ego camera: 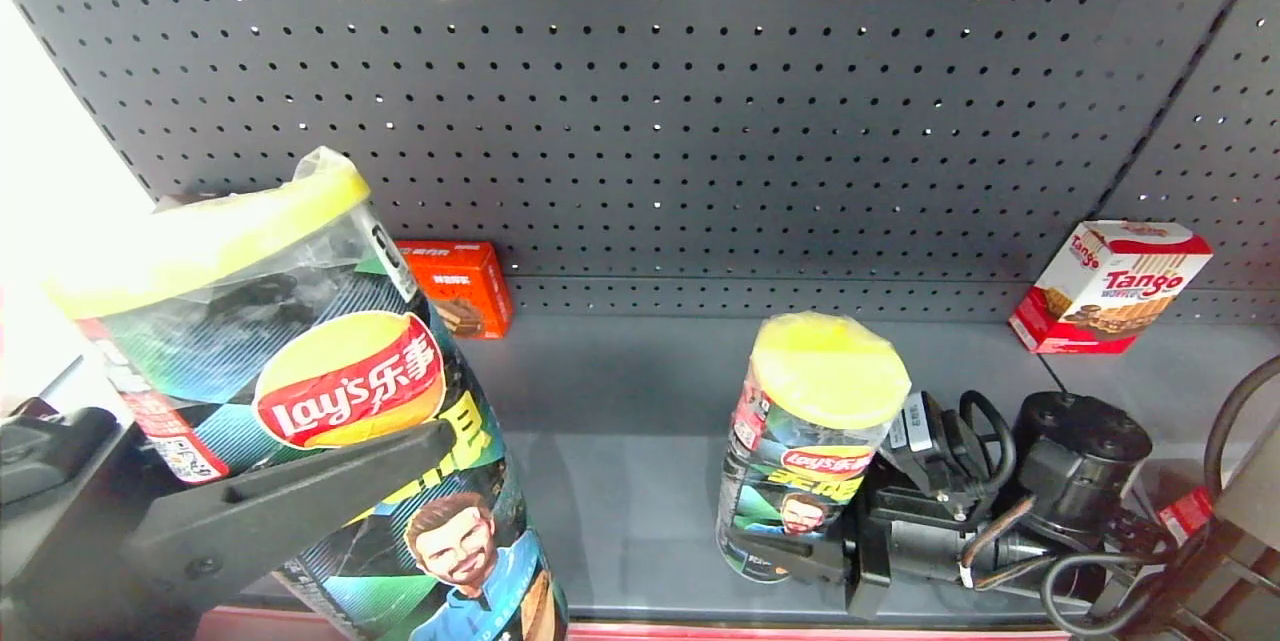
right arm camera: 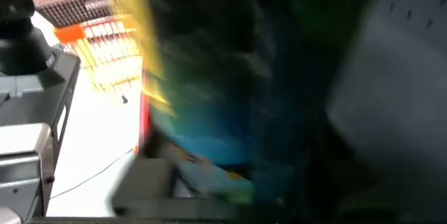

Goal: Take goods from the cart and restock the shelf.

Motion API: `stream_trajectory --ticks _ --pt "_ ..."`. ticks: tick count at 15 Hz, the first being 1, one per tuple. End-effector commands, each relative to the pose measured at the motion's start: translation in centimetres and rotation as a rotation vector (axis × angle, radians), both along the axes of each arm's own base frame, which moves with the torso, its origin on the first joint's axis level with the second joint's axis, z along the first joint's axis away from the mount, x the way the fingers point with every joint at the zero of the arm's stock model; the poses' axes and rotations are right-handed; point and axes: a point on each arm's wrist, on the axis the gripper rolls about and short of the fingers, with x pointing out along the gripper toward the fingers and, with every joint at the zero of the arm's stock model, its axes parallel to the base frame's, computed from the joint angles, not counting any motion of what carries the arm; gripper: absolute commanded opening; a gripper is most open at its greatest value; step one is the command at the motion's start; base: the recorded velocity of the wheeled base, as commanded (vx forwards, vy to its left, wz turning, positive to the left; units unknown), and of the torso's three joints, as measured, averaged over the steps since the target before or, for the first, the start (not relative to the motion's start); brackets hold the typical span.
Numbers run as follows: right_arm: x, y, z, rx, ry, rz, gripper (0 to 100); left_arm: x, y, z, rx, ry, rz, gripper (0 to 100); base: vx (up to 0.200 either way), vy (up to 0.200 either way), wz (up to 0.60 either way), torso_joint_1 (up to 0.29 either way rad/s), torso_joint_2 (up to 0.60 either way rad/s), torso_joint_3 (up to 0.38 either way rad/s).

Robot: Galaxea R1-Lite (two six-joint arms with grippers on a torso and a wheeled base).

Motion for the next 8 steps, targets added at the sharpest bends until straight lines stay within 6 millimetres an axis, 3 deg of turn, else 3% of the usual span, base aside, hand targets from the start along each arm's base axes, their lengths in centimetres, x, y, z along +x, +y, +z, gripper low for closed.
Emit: stream_trajectory --ticks 1,4,8 --pt "0.0 -0.1 -0.2 -0.005 0.006 -0.002 100 0.0 0.0 -0.1 0.001 0.002 -0.001 0 0.0 0.0 0.0 0.0 0.0 0.0" --pt "-0.8 -1.0 0.4 -0.001 -0.002 -0.014 100 0.0 0.0 -0.1 0.002 0.004 -0.001 0 0.0 0.0 0.0 0.0 0.0 0.0" --pt "-2.9 -3.9 1.9 0.012 -0.023 -0.071 100 0.0 0.0 -0.1 0.003 0.005 -0.001 0 0.0 0.0 0.0 0.0 0.0 0.0"
